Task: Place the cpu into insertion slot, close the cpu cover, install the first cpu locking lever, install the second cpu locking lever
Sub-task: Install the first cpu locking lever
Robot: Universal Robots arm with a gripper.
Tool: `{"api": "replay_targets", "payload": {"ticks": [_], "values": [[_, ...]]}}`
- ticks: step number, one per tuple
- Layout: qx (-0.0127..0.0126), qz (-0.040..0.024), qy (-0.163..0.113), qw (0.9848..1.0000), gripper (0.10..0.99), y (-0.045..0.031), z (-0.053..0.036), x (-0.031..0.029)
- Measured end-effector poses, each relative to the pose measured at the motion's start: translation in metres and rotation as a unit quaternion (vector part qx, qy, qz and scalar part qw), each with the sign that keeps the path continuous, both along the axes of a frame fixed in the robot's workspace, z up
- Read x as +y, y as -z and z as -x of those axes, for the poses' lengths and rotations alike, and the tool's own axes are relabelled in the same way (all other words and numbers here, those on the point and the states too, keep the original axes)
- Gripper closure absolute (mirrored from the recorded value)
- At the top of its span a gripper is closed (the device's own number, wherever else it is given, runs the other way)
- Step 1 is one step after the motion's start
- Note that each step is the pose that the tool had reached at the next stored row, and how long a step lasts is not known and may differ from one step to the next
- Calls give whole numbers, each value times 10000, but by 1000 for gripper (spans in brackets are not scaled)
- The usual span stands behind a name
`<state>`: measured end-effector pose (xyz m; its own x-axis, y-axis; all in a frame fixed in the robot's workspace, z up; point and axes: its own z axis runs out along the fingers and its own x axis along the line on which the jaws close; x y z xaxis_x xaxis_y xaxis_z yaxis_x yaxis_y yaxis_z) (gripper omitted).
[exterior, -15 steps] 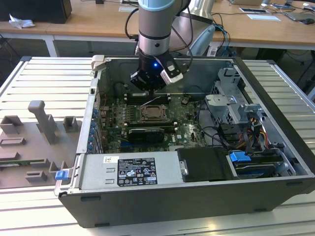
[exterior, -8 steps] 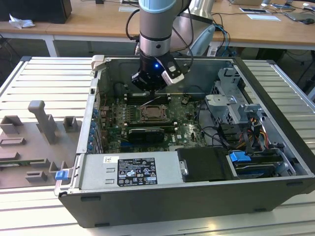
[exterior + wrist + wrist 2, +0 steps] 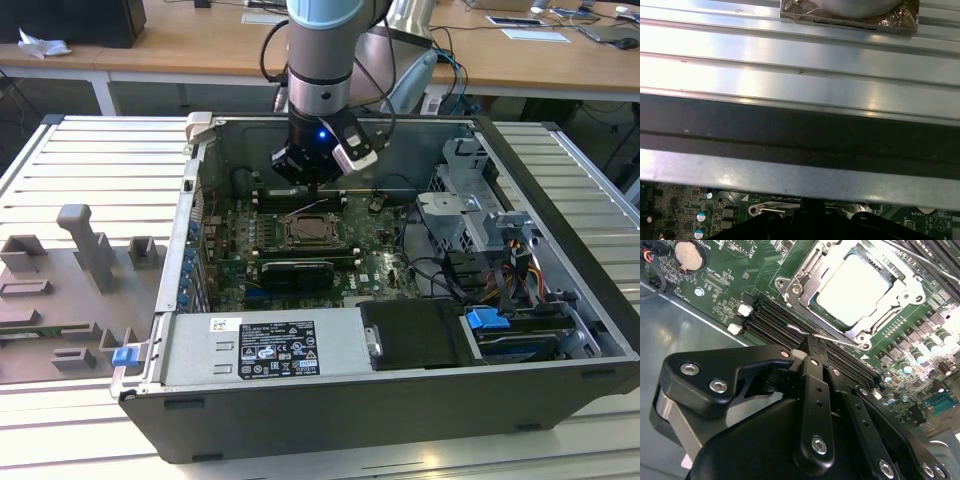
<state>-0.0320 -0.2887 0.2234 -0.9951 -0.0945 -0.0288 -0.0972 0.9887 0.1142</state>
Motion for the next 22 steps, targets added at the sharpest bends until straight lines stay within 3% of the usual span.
{"api": "replay_targets", "payload": {"ticks": [7, 16, 22], "values": [[0, 0, 44, 10000, 980, 48, -74, 2], [0, 0, 61, 10000, 980, 84, -92, -14], [0, 0, 64, 10000, 980, 152, -110, -11]]}}
